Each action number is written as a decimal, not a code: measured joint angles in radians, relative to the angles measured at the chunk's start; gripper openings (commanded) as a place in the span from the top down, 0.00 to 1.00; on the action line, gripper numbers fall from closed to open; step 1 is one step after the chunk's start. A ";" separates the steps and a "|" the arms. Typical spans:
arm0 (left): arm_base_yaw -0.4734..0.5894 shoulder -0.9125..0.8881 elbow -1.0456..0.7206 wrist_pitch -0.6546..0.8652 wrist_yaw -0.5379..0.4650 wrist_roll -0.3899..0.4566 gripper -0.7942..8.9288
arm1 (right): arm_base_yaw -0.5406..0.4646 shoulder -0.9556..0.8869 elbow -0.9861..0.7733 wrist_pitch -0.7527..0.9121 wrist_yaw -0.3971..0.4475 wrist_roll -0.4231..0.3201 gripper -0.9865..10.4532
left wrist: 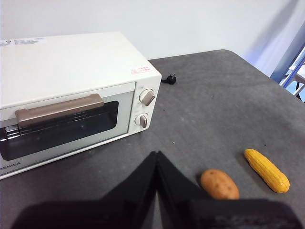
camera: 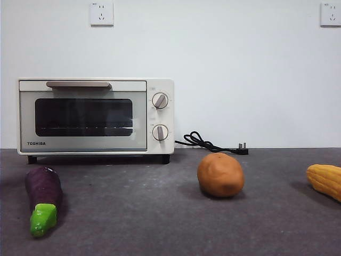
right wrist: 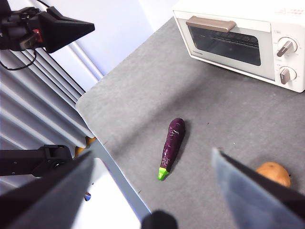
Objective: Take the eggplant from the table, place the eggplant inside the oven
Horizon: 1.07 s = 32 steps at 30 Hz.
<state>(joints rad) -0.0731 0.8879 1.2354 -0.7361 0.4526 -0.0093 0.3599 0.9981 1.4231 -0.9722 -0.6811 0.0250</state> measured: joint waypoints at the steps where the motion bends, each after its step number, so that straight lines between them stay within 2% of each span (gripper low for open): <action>1: 0.000 0.002 0.000 0.000 0.000 0.000 0.92 | 0.000 0.000 0.000 0.000 0.000 0.000 0.36; 7: 0.000 0.029 0.000 0.018 -0.002 0.003 0.92 | 0.000 0.000 0.000 -0.004 0.000 -0.001 0.36; 13: 0.000 0.114 0.000 0.121 -0.006 0.010 0.92 | 0.000 0.000 0.000 -0.032 0.000 -0.001 0.36; 18: 0.023 0.257 0.018 0.176 -0.005 0.037 0.92 | 0.000 0.000 0.000 -0.060 0.000 -0.001 0.36; 24: 0.098 0.465 0.121 0.201 -0.004 0.046 0.92 | 0.000 0.000 0.000 -0.078 0.000 -0.003 0.36; 32: 0.154 0.671 0.226 0.241 0.047 0.047 0.92 | 0.000 0.000 0.000 -0.079 0.000 -0.003 0.36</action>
<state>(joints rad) 0.0807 1.5593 1.4612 -0.4950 0.4992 0.0380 0.3599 0.9981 1.4231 -1.0515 -0.6811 0.0216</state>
